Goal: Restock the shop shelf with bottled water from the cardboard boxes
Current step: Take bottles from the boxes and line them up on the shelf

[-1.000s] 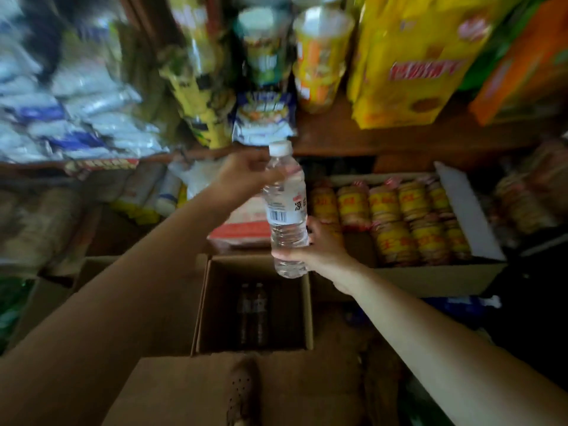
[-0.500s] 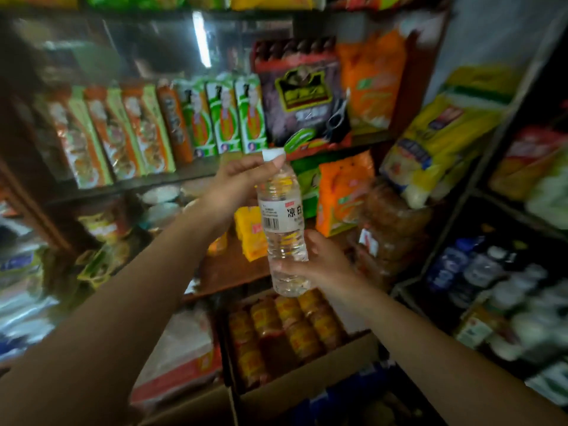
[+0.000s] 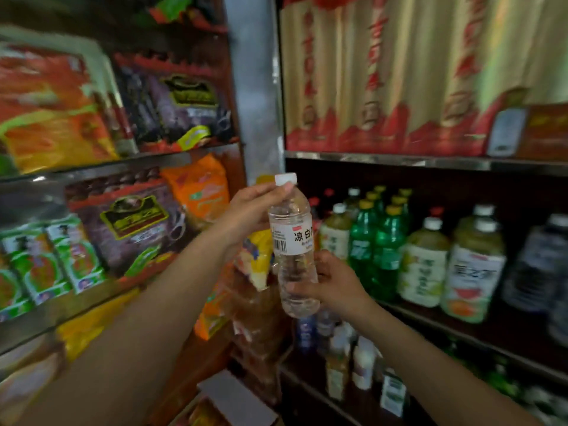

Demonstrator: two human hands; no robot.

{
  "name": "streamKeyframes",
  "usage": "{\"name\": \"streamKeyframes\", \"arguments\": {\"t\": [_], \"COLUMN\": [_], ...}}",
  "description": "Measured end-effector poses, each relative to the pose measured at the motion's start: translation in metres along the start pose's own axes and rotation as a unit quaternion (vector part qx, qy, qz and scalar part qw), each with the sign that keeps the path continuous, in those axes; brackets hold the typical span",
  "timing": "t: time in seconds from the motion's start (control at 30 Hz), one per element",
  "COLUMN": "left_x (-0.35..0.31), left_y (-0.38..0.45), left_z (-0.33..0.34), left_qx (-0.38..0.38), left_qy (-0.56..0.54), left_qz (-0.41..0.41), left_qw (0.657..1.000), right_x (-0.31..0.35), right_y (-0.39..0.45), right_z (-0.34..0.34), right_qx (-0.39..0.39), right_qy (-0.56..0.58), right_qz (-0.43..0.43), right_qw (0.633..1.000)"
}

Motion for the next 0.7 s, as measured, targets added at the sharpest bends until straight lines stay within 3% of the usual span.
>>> {"name": "streamKeyframes", "arguments": {"t": [0.37,0.7], "left_x": [-0.026,-0.029], "left_y": [0.003,-0.019], "left_z": [0.189,0.34], "left_qx": [0.162,0.27], "left_qy": [0.005,0.075], "left_qz": [0.036,0.064], "left_qw": [0.986,0.958], "right_x": [-0.022,-0.058], "right_y": [-0.034,-0.085], "right_z": [-0.188,-0.306], "right_qx": [-0.253,-0.377], "right_qy": [-0.084,-0.171], "right_qz": [-0.009,0.056], "right_qw": [0.964,0.909]}}
Point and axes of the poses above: each hand's wrist, its own y-axis towards the middle knuckle, its own z-axis out of the palm, x = y × z, the point moved 6 cm from there along y, towards the middle knuckle, and after that the axes turned 10 degrees about -x, right-handed, at the moved point
